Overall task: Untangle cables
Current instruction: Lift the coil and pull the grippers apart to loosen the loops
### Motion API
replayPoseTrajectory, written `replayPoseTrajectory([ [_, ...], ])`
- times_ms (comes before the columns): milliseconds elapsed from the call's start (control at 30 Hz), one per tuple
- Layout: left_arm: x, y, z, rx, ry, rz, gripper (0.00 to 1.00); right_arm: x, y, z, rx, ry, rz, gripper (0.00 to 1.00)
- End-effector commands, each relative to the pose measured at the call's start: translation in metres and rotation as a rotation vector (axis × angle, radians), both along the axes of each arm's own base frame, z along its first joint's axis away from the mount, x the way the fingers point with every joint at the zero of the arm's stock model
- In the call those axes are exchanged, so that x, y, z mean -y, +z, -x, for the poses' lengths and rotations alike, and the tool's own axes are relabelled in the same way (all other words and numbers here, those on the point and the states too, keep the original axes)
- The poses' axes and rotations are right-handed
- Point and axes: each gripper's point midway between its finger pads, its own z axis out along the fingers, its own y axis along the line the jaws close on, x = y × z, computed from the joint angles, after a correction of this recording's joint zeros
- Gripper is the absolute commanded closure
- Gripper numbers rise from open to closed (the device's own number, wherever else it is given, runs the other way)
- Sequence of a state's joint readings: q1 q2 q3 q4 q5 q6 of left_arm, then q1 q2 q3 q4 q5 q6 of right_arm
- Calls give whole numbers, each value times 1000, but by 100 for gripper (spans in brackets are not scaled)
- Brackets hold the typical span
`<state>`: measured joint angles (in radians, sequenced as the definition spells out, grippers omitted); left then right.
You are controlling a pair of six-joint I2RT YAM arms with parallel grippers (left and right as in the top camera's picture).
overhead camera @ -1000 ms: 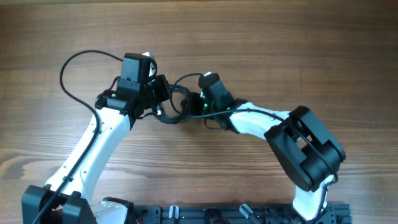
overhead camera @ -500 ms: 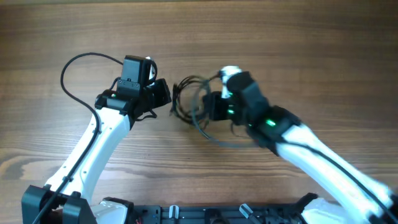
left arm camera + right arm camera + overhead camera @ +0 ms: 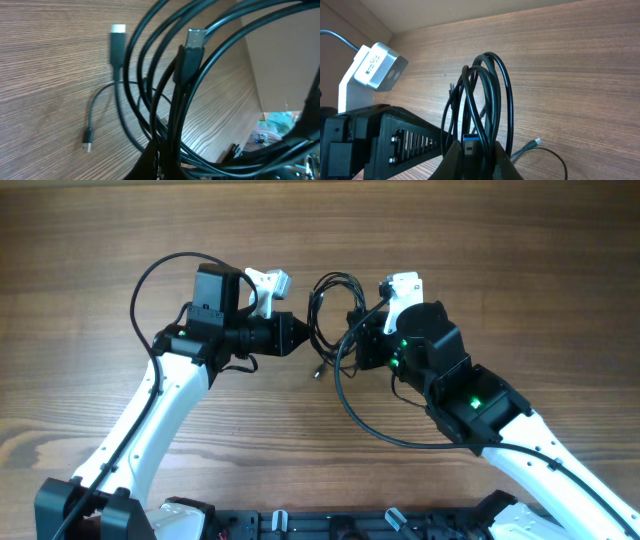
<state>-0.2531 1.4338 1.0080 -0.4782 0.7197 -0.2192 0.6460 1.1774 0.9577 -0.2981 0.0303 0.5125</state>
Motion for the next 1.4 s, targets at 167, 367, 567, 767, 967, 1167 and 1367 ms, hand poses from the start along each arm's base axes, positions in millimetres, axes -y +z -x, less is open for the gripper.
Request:
replayPoseTrajectory([
  [167,22,37,17,56,-164,181,80,14,5,-4,31,-61,43,96],
  [367,-10,2,-10,-19,107,-29,86,43,-2,-13,49,-203,143,96],
  [567,2,28,-17,64,69,62,84,-14,28,0,136,114,-2,96],
  [767,2,54,-15,152,64,89,89,-12,9,-1,95,115,57,96],
  [967,-11,53,-17,163,132,28,94,7,2,-16,108,-5,130,96],
  [1167,-26,54,-13,171,201,-43,96,8,-2,-18,93,-5,121,96],
  [1367,-19,62,-8,206,141,-15,96,-18,-9,-15,64,113,62,96],
])
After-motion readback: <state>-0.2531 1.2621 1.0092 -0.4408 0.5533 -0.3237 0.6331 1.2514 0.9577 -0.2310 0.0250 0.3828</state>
